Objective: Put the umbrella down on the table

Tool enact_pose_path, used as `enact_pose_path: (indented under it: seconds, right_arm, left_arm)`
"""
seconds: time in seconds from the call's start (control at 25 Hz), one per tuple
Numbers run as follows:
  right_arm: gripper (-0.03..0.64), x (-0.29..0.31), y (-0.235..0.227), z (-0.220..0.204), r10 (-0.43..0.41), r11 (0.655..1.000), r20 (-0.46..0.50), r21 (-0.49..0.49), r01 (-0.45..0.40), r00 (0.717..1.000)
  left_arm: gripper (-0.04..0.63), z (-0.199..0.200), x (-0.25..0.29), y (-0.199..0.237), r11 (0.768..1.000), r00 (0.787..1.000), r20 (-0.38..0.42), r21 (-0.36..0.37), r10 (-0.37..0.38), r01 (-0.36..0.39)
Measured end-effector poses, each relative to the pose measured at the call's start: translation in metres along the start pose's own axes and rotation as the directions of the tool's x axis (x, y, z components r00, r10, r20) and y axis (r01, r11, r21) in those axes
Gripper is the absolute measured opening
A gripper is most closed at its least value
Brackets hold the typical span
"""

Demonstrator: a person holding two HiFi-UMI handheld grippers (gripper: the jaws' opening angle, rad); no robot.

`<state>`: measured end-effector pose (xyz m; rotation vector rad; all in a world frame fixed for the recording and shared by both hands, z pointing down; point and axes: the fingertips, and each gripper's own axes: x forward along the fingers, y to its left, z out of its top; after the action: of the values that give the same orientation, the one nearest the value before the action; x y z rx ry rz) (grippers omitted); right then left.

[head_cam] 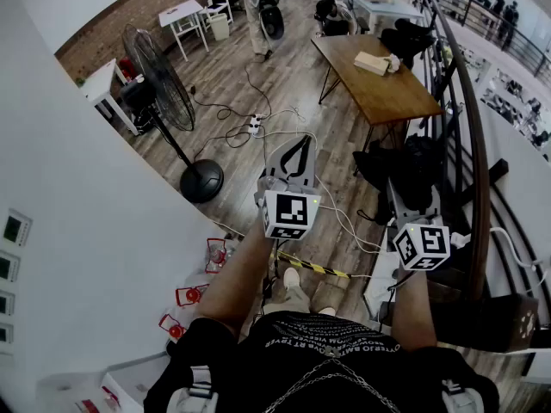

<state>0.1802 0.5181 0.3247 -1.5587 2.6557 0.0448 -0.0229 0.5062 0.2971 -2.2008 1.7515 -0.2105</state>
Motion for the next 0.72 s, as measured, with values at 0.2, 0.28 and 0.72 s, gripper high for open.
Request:
enact_pose_path:
  seconds: [0.2,0.28,0.72]
  right_arm:
    - [0.261,0.037,0.021,0.001,0.002,0.999,0.022,-0.034,-0.001,1.0]
    - [0.261,0.048,0.03,0.014,0.007,0.997,0.058,-0.081,-0.002,0.998]
    - [0.262,0.084,0.041,-0.023,-0.022,0.998,-0.052,-0.06,0.019,0.998]
  left_arm:
    - [0.029,0.01,0.012,0.0,0.999,0.998,0.061,0.031,-0.027,0.025]
    - [0.029,-0.002,0.012,0.013,1.0,0.999,0.045,-0.02,-0.014,0.015]
    - [0.029,-0.061,0.009,0.091,0.992,0.999,-0.035,-0.122,0.02,-0.024]
